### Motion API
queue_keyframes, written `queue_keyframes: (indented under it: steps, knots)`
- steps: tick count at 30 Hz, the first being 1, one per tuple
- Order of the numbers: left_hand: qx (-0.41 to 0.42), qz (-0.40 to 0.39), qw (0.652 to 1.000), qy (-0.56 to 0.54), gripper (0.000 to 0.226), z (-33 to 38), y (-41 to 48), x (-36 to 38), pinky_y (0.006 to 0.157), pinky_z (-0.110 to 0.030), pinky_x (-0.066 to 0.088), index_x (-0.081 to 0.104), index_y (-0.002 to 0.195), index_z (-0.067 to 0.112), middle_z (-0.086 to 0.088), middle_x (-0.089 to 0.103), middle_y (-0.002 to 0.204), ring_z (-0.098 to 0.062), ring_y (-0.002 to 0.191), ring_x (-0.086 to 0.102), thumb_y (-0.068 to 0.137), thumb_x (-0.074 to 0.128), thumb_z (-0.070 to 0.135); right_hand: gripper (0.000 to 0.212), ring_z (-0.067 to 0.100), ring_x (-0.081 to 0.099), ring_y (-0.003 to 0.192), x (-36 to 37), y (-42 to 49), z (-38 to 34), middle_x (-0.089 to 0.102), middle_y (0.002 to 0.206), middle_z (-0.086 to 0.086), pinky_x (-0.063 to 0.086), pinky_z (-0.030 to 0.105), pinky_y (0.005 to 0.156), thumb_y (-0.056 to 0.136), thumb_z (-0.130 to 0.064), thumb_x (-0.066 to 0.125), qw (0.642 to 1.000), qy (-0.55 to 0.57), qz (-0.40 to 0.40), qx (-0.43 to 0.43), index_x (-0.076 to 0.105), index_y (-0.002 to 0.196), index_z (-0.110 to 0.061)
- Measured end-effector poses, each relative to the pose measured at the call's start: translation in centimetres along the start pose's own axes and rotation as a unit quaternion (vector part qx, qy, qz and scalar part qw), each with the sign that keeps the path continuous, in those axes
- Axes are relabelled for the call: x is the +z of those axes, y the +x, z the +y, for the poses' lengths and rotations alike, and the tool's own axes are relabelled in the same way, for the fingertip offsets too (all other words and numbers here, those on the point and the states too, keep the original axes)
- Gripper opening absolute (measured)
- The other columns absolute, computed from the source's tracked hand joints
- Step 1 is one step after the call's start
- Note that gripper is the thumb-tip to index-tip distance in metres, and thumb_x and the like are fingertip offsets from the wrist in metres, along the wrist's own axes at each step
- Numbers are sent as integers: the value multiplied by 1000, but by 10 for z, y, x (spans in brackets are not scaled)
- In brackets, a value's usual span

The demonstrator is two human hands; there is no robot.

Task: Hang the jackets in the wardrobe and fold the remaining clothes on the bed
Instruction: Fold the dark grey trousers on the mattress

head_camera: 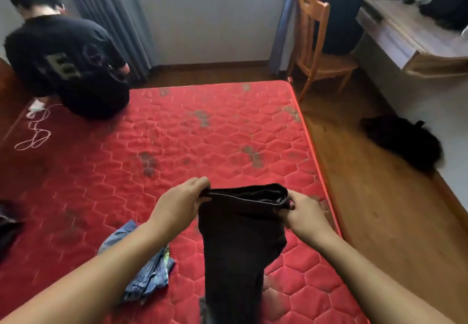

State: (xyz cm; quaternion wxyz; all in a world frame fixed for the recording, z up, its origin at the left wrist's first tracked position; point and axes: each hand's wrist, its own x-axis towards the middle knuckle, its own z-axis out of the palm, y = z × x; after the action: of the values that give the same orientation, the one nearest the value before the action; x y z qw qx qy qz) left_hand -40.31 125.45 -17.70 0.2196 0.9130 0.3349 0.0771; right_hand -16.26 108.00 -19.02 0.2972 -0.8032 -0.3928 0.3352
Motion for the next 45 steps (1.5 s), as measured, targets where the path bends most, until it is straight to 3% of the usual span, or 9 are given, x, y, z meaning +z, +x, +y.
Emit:
queue_keyframes:
  steps: [6, 10, 20, 25, 29, 31, 34, 38, 45]
  knots:
    - [-122, 50, 983, -125, 18, -54, 163, 18, 61, -32, 50, 58, 95, 17, -4, 62, 82, -22, 64, 62, 90, 62, 0, 26, 20, 53, 51, 8, 175, -14, 59, 70, 7, 45, 30, 49, 92, 3, 61, 986, 161, 17, 44, 56, 92, -23]
    - [-150, 115, 968, -165, 64, -97, 230, 48, 104, -36, 47, 40, 149, 24, -11, 49, 140, -23, 113, 60, 92, 70, 19, 52, -5, 67, 60, 22, 243, -13, 63, 98, -2, 48, 11, 46, 94, -12, 68, 963, 258, 71, 27, 42, 132, -38]
    - [-419, -161, 860, -241, 56, -198, -53, 342, 108, -39, 43, 50, 142, 11, -19, 59, 132, -27, 125, 56, 92, 72, 21, 45, 26, 59, 116, 254, 108, 254, 64, 128, 14, 43, 31, 97, 94, -22, 72, 947, 83, -75, 301, 57, 133, -7]
    - [-486, -170, 800, -308, 51, -209, -120, 417, 95, -28, 47, 50, 135, 8, -12, 59, 119, -22, 107, 59, 91, 75, 14, 38, 23, 58, 93, 334, 66, 316, 64, 105, 11, 44, 32, 87, 90, -18, 75, 924, 127, -86, 350, 59, 123, -7]
    - [-495, -132, 760, -399, 28, -203, -137, 448, 59, -15, 48, 55, 115, 6, -14, 66, 98, -11, 71, 59, 91, 68, -1, 28, 22, 56, 70, 374, 41, 332, 62, 84, 16, 43, 29, 64, 88, -8, 76, 899, 210, -76, 376, 56, 107, -12]
    - [-484, -127, 745, -441, 32, -195, -147, 459, 81, -30, 57, 52, 115, 11, -17, 68, 115, -20, 91, 70, 91, 68, -3, 31, 24, 60, 76, 387, 26, 334, 66, 93, 23, 47, 33, 68, 87, -5, 75, 907, 222, -63, 352, 52, 103, -19]
    - [-429, -100, 770, -461, 55, -183, -168, 459, 109, -50, 46, 39, 135, 19, -15, 62, 132, -29, 122, 62, 91, 65, 1, 46, 14, 64, 87, 390, -2, 330, 68, 99, 4, 49, 29, 82, 85, -6, 77, 942, 169, -35, 287, 47, 107, -34]
    - [-328, -131, 826, -439, 81, -178, -196, 448, 119, -38, 33, 19, 156, 32, 0, 46, 154, -14, 141, 46, 94, 59, 0, 37, 13, 67, 101, 389, -39, 326, 72, 107, -6, 50, 32, 93, 87, -9, 74, 954, 136, -101, 249, 56, 117, -22]
    - [-303, -179, 832, -428, 25, -178, -220, 418, 80, -28, 56, 74, 106, 16, 6, 78, 102, -8, 95, 70, 94, 61, -3, 13, 3, 70, 79, 383, -69, 301, 78, 86, -10, 52, 17, 66, 91, -6, 72, 921, 261, -100, 273, 76, 101, -12]
